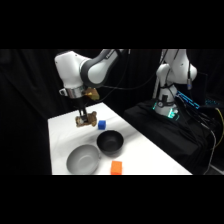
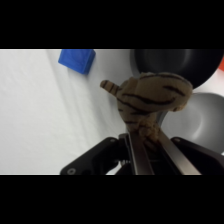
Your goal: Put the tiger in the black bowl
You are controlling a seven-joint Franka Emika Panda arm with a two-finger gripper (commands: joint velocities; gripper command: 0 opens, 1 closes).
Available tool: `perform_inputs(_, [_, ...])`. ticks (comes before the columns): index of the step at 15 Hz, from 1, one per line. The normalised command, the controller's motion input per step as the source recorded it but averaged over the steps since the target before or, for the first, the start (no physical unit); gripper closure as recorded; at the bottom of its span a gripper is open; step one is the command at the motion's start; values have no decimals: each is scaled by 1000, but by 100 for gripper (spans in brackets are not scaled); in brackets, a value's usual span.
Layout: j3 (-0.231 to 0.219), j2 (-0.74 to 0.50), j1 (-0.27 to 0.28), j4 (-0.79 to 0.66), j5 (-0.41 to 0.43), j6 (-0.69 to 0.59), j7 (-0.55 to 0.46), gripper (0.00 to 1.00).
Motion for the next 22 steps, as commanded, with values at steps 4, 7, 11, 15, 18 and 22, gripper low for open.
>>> perform_inputs(4, [12, -578, 103, -712, -129, 126, 6, 94])
perform_inputs(7, [56, -442, 126, -675, -165, 292, 75, 94])
perform_inputs(11, [86, -242, 137, -474, -186, 365, 138, 94])
perform_inputs(15, [64, -34, 83, -167, -147, 328, 85, 94])
perform_inputs(18, [17, 181, 12, 68, -114, 333, -5, 94])
perform_inputs(22, [-17, 318, -51, 202, -49, 272, -109, 46])
